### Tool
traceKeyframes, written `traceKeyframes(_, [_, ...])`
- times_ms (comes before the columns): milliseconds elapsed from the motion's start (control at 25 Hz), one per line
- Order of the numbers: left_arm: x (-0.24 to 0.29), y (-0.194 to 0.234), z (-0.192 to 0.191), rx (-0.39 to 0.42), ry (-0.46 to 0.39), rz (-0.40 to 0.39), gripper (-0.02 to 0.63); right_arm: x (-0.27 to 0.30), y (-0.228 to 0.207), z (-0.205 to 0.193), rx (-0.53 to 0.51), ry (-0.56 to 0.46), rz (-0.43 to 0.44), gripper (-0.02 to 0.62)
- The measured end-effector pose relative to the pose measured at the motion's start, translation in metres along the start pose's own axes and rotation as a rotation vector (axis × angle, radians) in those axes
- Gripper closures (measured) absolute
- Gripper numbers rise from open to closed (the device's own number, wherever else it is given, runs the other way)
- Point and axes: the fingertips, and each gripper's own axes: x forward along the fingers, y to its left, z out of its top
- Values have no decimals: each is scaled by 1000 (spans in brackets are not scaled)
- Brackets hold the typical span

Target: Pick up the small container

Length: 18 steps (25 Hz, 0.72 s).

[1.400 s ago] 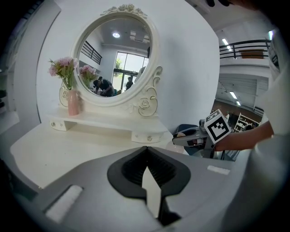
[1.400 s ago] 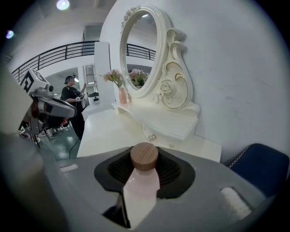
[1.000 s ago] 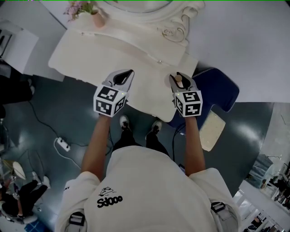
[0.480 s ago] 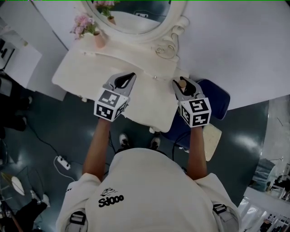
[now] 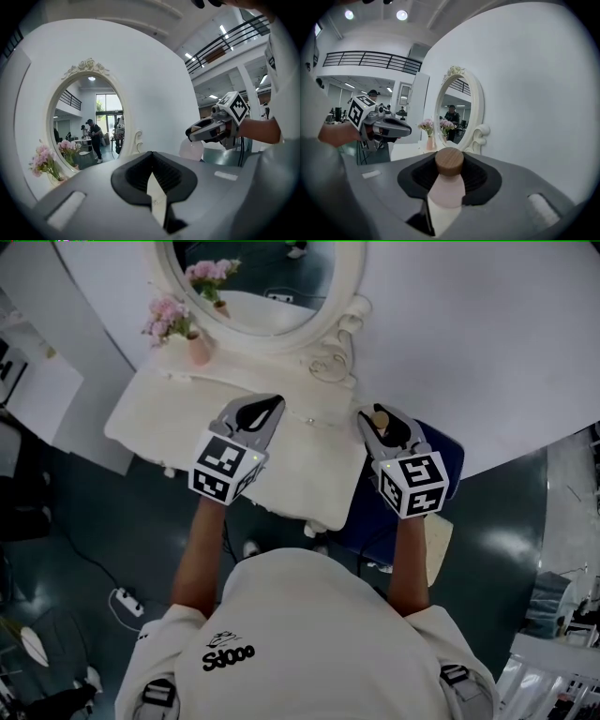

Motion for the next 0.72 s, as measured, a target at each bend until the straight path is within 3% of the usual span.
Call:
traceKeyframes(280, [-3,4,23,24,-51,4,589,-11,-2,22,-7,-44,-14,468])
traceKeyframes(720, [-7,4,30,50,-53,5,589,-14,5,29,-16,-45,1,468])
